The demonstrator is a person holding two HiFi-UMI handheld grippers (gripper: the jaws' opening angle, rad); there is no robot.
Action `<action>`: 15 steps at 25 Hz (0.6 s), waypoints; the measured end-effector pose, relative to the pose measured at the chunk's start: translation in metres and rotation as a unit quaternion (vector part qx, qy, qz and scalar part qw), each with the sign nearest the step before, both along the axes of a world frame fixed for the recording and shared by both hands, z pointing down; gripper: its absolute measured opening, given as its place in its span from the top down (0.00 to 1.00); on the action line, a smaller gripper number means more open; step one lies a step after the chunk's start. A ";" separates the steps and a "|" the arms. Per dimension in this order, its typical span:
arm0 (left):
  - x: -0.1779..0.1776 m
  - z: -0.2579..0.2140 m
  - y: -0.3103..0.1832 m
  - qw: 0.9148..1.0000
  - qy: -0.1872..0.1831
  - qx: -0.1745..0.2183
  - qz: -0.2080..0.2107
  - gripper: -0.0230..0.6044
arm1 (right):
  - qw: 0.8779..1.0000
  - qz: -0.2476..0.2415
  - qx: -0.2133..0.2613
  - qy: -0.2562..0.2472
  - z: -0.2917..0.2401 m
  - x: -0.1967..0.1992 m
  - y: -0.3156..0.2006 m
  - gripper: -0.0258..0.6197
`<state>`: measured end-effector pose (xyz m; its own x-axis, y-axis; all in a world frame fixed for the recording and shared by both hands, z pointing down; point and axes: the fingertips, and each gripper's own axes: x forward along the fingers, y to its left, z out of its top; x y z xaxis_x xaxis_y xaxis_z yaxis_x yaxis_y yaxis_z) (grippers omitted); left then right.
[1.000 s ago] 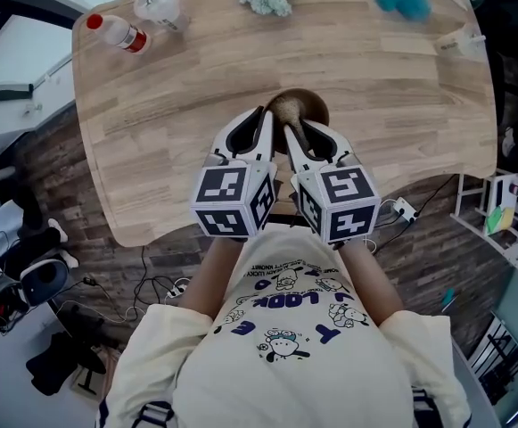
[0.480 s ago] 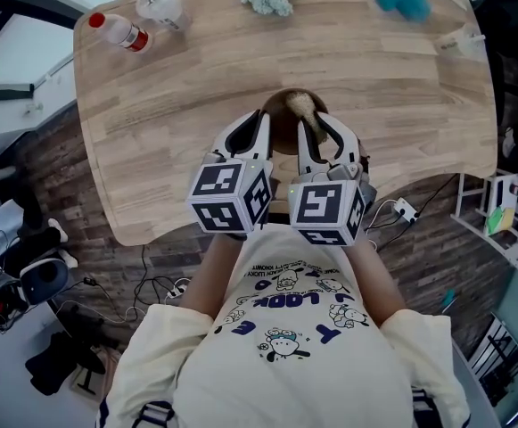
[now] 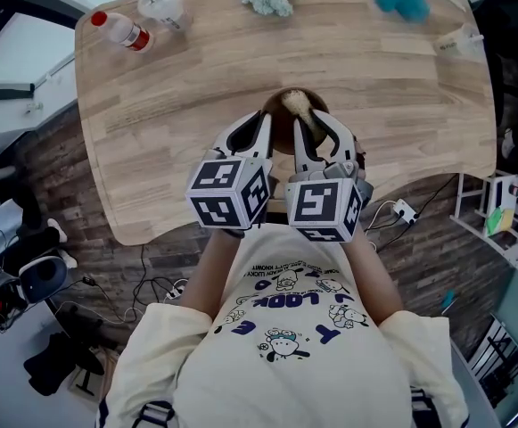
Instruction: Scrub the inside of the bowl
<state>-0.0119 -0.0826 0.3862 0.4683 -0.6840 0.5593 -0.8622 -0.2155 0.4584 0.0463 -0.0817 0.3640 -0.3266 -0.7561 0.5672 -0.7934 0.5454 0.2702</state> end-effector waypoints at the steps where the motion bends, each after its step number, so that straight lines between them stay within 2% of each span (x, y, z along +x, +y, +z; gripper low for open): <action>1: 0.000 0.000 0.000 1.000 0.001 0.000 0.002 0.88 | 1.000 -0.010 -0.009 -0.011 0.001 -0.003 0.000 0.85; 6: 0.002 -0.008 -0.004 1.000 -0.001 0.017 0.013 0.88 | 0.995 -0.067 -0.053 -0.040 0.007 -0.018 0.010 0.85; 8: 0.002 -0.010 -0.005 1.000 -0.007 0.024 0.015 0.88 | 0.992 -0.073 -0.075 -0.064 0.007 -0.024 0.014 0.85; 11: 0.004 -0.010 -0.004 0.999 -0.014 0.028 0.016 0.88 | 0.984 -0.047 -0.123 -0.120 0.009 -0.025 0.019 0.85; 15: 0.005 -0.007 -0.002 0.999 -0.031 0.030 0.016 0.88 | 0.956 0.000 -0.199 -0.215 0.013 -0.022 0.023 0.85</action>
<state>-0.0074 -0.0846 0.3790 0.4558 -0.7025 0.5466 -0.8810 -0.2689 0.3892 0.0246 -0.0586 0.3771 -0.5946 -0.5087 0.6227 -0.7845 0.5368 -0.3106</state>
